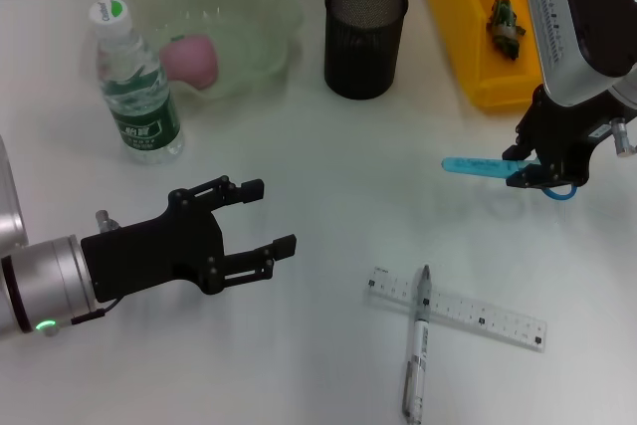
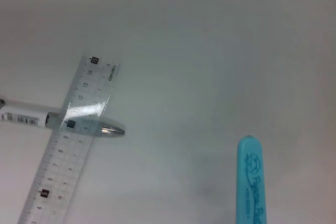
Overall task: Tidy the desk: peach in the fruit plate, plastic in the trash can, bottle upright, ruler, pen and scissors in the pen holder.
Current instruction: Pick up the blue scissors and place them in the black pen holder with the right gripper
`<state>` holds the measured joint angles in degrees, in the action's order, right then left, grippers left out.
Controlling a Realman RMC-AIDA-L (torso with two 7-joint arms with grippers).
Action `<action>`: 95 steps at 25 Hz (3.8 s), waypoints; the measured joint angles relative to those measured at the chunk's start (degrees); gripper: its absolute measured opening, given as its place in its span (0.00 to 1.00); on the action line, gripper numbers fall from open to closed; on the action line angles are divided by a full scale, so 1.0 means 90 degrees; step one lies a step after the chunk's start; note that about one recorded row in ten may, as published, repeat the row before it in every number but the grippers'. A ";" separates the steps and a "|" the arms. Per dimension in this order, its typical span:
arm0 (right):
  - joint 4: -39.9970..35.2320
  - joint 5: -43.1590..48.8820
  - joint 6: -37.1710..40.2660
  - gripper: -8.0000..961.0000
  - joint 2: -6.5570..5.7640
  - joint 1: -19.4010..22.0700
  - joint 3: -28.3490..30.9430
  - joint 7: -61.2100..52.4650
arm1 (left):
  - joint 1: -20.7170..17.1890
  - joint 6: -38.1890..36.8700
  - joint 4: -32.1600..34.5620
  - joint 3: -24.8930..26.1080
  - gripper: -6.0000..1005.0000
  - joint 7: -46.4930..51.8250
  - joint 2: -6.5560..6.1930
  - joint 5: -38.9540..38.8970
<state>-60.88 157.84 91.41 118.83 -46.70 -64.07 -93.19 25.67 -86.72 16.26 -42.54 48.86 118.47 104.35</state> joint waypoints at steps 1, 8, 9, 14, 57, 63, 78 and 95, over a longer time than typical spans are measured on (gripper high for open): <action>-0.0003 -0.0004 0.0000 0.25 0.0000 0.0002 0.0000 0.0001 | 0.0000 -0.0007 0.0000 0.0000 0.80 0.0000 0.0000 0.0000; -0.0201 -0.0117 0.0002 0.25 0.0005 0.0119 0.0000 0.0077 | -0.0004 -0.0052 0.0000 0.0000 0.80 0.0011 0.0000 -0.0003; -0.0242 -0.0150 0.0002 0.25 0.0006 0.0142 0.0000 0.0084 | -0.0007 -0.0073 0.0000 0.0004 0.80 0.0020 0.0000 -0.0003; -0.0356 -0.0323 0.0000 0.25 -0.0009 0.0258 0.0006 0.0161 | -0.0023 -0.0156 0.0002 0.0037 0.80 0.0016 0.0001 -0.0003; 0.2973 -0.7161 -0.1383 0.25 0.0046 0.2014 0.1396 0.3527 | 0.0124 -0.0343 -0.0028 0.0052 0.80 -0.0010 0.0020 -0.0418; 0.3343 -0.7312 -0.1354 0.25 0.0058 0.1860 0.1422 0.4582 | 0.0169 -0.0332 -0.0070 0.0059 0.80 -0.0057 0.0030 -0.0555; 0.3252 -0.7627 -0.1287 0.25 0.0072 0.1907 0.1479 0.6934 | 0.0111 -0.0433 -0.0216 0.0059 0.80 -0.0071 0.0039 -0.0935; 0.3095 -0.8910 -0.2363 0.25 0.0057 0.1845 0.1145 1.1716 | 0.0034 -0.0332 -0.0493 0.0059 0.80 -0.0468 0.0039 -0.1129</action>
<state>-33.03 77.64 70.15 119.34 -30.10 -53.77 12.26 25.97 -89.71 11.82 -42.01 44.65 118.82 94.19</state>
